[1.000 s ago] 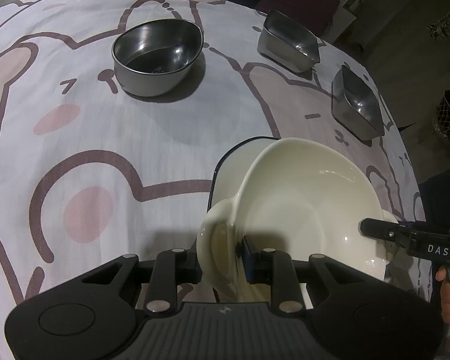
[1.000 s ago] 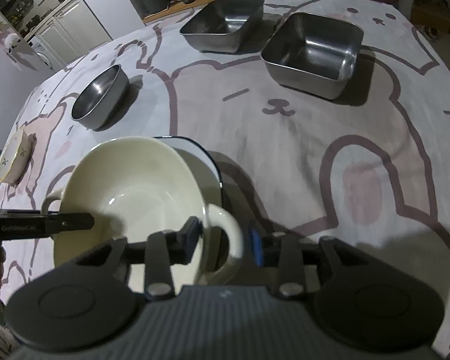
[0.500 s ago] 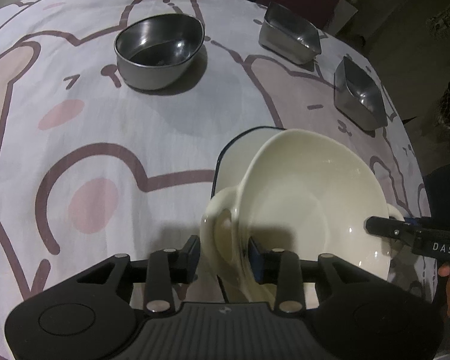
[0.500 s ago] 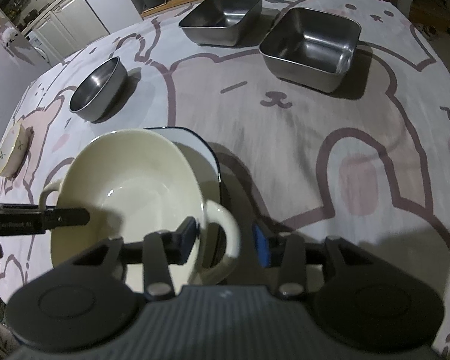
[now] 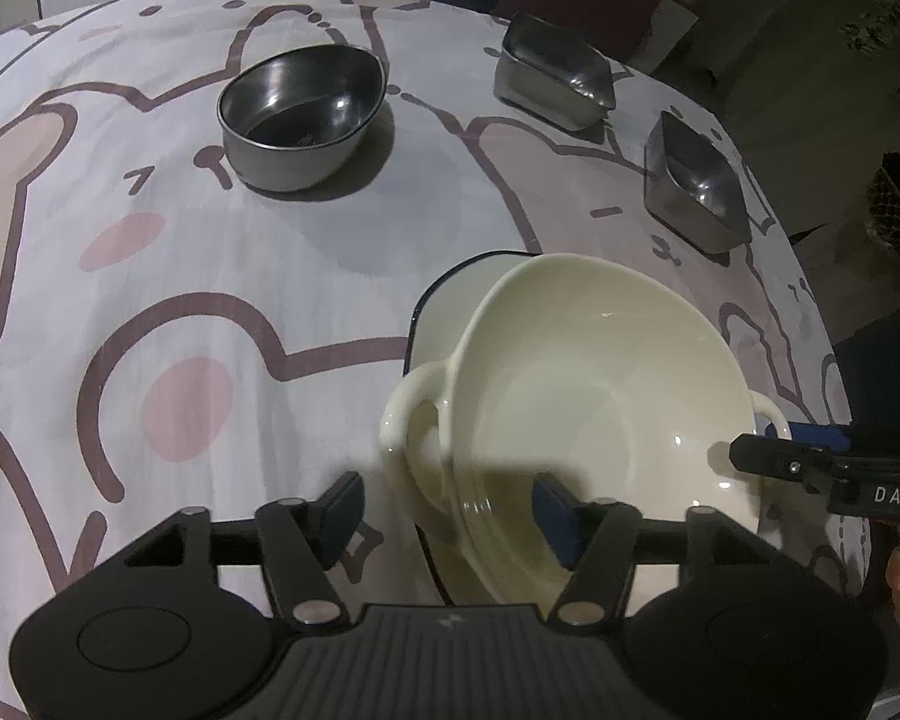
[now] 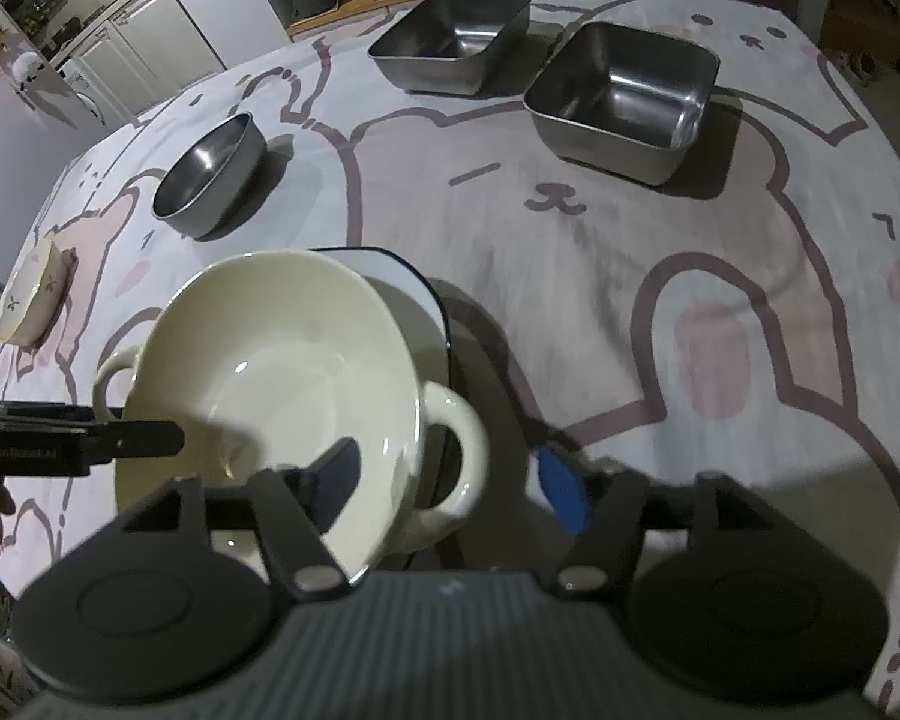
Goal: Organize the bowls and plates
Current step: 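Open both grippers to release the cream bowl's rim and handle, then move both grippers to the yellow-rimmed lemon-print bowl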
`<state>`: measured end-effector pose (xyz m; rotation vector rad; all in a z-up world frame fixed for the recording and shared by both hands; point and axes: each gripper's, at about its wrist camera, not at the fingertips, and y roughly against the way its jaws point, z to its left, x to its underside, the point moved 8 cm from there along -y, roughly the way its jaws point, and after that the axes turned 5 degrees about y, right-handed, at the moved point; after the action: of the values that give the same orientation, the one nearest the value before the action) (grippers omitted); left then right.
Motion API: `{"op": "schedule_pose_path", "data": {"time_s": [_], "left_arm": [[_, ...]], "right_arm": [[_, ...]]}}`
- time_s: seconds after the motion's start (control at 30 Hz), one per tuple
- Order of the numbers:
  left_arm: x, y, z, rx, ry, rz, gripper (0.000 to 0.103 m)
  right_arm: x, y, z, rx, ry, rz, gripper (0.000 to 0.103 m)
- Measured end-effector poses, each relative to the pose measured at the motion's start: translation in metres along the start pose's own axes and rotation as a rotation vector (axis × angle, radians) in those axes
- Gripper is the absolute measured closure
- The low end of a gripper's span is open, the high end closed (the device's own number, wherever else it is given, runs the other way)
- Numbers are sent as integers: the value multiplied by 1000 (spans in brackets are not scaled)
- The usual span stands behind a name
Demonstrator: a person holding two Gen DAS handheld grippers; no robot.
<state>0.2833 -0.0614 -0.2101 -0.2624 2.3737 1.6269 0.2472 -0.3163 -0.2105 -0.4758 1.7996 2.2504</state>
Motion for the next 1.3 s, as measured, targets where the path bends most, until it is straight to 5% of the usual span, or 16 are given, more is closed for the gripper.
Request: {"op": "schedule_pose_path", "data": {"time_s": [0.1, 0.23, 0.43, 0.8, 1.3], "left_arm": [[1, 5, -1, -4, -9, -16, 26], [1, 16, -1, -9, -21, -51, 10], [1, 35, -7, 4, -53, -102, 1], [-7, 98, 13, 2, -47, -292, 0], [-27, 176, 115, -73, 230, -533, 0]], "right_arm": [[2, 6, -3, 18, -5, -16, 23], [5, 18, -7, 40, -11, -49, 2], [9, 38, -3, 43, 9, -101, 0], [-3, 79, 21, 65, 61, -270, 0], [-52, 84, 122, -71, 219, -444, 0]]}}
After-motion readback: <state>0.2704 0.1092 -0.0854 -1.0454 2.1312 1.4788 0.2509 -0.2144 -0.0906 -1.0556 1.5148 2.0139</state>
